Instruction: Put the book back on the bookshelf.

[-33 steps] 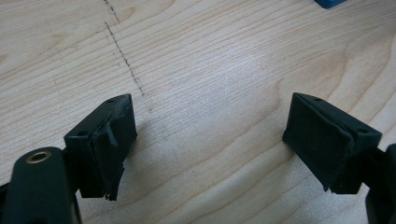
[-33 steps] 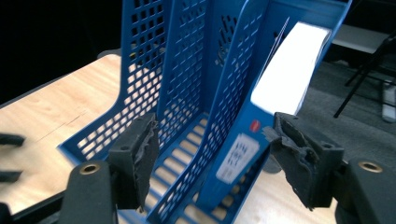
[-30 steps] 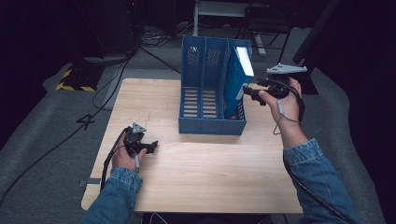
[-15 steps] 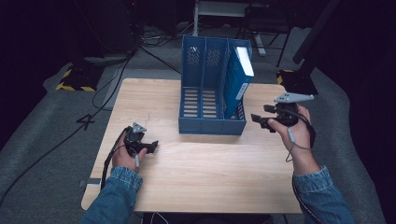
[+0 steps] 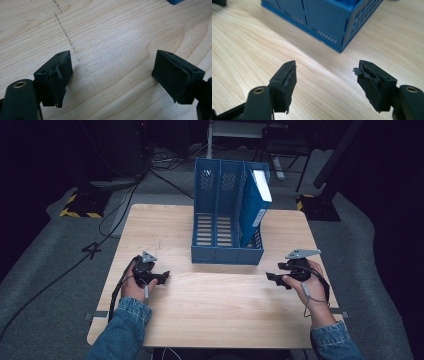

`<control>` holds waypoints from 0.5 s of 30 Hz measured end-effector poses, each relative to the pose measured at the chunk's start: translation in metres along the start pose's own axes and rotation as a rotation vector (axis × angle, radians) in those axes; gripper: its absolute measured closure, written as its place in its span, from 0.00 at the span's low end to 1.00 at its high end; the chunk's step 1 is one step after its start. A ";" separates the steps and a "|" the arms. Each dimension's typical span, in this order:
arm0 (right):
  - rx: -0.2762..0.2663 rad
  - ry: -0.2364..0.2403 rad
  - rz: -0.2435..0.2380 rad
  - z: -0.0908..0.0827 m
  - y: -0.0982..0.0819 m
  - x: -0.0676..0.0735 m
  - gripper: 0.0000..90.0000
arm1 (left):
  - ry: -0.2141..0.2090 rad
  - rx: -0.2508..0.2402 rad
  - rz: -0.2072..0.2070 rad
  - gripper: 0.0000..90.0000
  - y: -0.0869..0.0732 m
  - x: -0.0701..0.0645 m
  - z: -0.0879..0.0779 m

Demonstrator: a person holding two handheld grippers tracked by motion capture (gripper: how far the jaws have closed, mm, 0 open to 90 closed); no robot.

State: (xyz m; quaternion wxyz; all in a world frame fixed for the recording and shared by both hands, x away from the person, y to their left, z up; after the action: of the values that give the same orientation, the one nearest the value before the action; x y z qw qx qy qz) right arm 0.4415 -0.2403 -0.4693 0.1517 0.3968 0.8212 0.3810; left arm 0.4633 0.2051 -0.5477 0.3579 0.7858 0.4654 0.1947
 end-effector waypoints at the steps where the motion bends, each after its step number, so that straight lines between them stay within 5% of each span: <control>1: 0.014 0.006 0.000 0.004 -0.004 0.000 0.36 | 0.000 0.000 0.000 0.18 0.000 0.000 0.000; 15: 0.127 0.034 -0.037 0.037 -0.041 0.009 0.34 | -0.002 0.004 0.003 0.18 0.001 0.000 0.001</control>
State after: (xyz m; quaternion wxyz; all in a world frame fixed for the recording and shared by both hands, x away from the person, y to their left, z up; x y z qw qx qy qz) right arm 0.4337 -0.2312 -0.5240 0.1196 0.3837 0.8534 0.3320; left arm 0.4640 0.2045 -0.5476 0.3566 0.7874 0.4641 0.1935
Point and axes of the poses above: each handheld gripper's, and its own axes: z roughly forward along the jaws, y roughly out of its top, x roughly to its left, the point moved 6 cm from there along z, roughly forward along the jaws, and after that the axes turned 4 degrees about -x, right-handed, at the moved point
